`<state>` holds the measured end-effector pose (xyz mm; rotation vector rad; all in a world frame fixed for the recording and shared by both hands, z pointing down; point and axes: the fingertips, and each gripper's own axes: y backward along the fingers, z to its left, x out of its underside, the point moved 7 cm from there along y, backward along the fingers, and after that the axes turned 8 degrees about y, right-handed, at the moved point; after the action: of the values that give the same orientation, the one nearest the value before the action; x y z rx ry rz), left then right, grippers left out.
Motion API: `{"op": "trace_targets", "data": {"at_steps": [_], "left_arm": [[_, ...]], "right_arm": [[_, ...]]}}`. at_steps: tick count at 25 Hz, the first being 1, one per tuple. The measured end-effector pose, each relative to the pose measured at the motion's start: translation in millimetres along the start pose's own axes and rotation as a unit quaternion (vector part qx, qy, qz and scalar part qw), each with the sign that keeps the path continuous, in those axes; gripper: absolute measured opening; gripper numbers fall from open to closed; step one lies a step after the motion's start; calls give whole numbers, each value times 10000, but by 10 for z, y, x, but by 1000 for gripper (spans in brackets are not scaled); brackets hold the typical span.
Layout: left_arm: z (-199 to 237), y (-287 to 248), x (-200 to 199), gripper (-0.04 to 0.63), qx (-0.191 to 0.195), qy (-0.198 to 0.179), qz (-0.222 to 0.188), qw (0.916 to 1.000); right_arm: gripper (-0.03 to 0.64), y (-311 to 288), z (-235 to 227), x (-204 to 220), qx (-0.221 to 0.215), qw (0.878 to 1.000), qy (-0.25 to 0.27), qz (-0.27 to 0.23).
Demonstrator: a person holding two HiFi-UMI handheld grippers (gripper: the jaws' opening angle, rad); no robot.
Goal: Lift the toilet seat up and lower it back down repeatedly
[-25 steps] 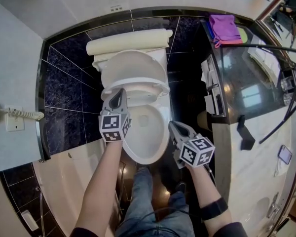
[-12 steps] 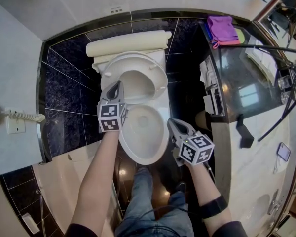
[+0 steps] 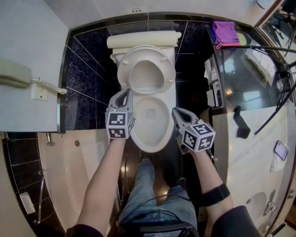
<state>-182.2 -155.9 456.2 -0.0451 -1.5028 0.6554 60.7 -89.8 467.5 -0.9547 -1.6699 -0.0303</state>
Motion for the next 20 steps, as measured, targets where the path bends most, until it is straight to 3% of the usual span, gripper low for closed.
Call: {"op": "trace_targets", "data": {"at_steps": [9,20], "left_arm": [[-653,1528,-257,-5,-249,4,-225,9994],[-1183,2535,-519,-5,-353,132,-576,9976]], "right_arm": [[-2,896,432,-160,-265,9979,586,110],[5,1859,645,-458,-179,9955,923,-134]]}}
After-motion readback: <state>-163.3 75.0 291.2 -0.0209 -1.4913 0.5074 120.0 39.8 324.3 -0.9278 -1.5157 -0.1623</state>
